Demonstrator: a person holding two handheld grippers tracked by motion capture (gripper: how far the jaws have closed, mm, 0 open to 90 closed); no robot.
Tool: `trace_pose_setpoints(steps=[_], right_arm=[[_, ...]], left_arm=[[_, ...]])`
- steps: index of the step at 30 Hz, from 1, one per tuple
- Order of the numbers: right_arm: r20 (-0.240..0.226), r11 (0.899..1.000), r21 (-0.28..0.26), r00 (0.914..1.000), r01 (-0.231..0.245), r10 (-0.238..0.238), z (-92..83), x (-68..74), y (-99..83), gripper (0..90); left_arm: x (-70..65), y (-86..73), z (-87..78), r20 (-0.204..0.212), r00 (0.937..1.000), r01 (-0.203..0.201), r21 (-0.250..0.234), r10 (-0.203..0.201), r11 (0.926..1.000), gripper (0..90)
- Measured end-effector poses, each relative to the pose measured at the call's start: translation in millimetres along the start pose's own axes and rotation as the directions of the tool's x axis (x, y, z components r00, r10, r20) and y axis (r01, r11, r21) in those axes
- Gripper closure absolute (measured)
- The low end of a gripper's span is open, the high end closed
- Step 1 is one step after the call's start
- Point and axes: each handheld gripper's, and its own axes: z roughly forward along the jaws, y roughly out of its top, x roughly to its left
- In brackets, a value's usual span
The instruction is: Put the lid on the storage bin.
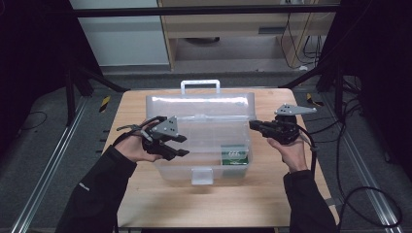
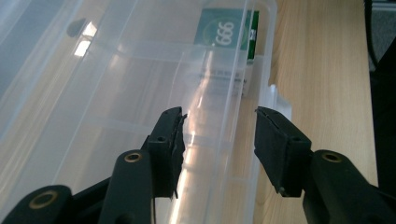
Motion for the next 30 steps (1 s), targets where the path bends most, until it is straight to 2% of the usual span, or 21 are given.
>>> trace_pose_setpoints(steps=[3, 6, 10, 13, 14, 17, 20, 22, 23, 28, 29, 30], right_arm=[[-0.003, 1.0, 0.002, 1.0, -0.002, 0.002, -0.5, 0.2, -2.0, 86.5], [0.003, 1.0, 0.009, 1.0, 0.006, -0.006, -0.9, 1.7, -2.3, 86.2], [-0.001, 1.0, 0.011, 1.0, 0.007, -0.007, -1.1, 1.7, -2.4, 86.2], [0.0, 1.0, 0.015, 1.0, 0.009, -0.009, -1.3, 2.3, -2.6, 85.9], [0.001, 1.0, 0.017, 0.9999, 0.012, -0.012, -1.4, 2.4, -2.7, 85.9], [-0.001, 1.0, 0.02, 1.0, 0.007, -0.007, -1.8, 2.4, -3.5, 86.9], [-0.005, 1.0, 0.021, 1.0, 0.002, -0.002, -2.8, 1.7, -4.3, 87.3], [-0.007, 1.0, 0.027, 1.0, 0.005, -0.005, -3.7, 1.7, -4.5, 87.9], [-0.007, 1.0, 0.029, 1.0, 0.004, -0.004, -4.2, 1.8, -4.6, 88.2], [-0.006, 1.0, 0.029, 1.0, 0.002, -0.002, -7.2, 1.2, -6.3, 89.1], [-0.006, 1.0, 0.029, 1.0, 0.002, -0.002, -7.2, 1.2, -6.3, 89.1], [-0.004, 0.999, 0.032, 1.0, 0.004, -0.004, -8.1, 1.0, -7.5, 89.4]], left_arm=[[-1.7, 0.9, -0.2, 0.001, 0.9996, 0.028, -0.048, -0.028, 0.9985, 48.3], [-4.2, 0.2, 0.4, 0.002, 0.9981, 0.061, -0.103, -0.061, 0.9928, 48.4], [-9.0, -2.2, 3.3, -0.005, 0.9955, 0.093, -0.147, -0.094, 0.9848, 47.9], [-10.9, -3.9, 4.5, -0.017, 0.994, 0.104, -0.16, -0.108, 0.9816, 48.2], [-12.8, -5.6, 6.2, -0.03, 0.9902, 0.129, -0.183, -0.137, 0.9746, 48.4], [-14.9, -8.5, 8.5, -0.076, 0.9829, 0.148, -0.21, -0.167, 0.9665, 49.1], [-16.2, -11.0, 9.9, -0.088, 0.9751, 0.177, -0.243, -0.204, 0.9536, 51.1], [-17.0, -12.1, 9.8, -0.103, 0.9715, 0.182, -0.255, -0.214, 0.9498, 53.4], [-17.8, -12.6, 10.2, -0.101, 0.9669, 0.2, -0.271, -0.234, 0.9417, 54.0], [-18.2, -19.0, 8.5, -0.11, 0.9533, 0.236, -0.311, -0.281, 0.9208, 60.9], [-18.2, -19.0, 8.5, -0.11, 0.9533, 0.236, -0.311, -0.281, 0.9208, 63.2], [-17.5, -23.2, 6.3, -0.11, 0.9481, 0.251, -0.314, -0.298, 0.9154, 64.3]])
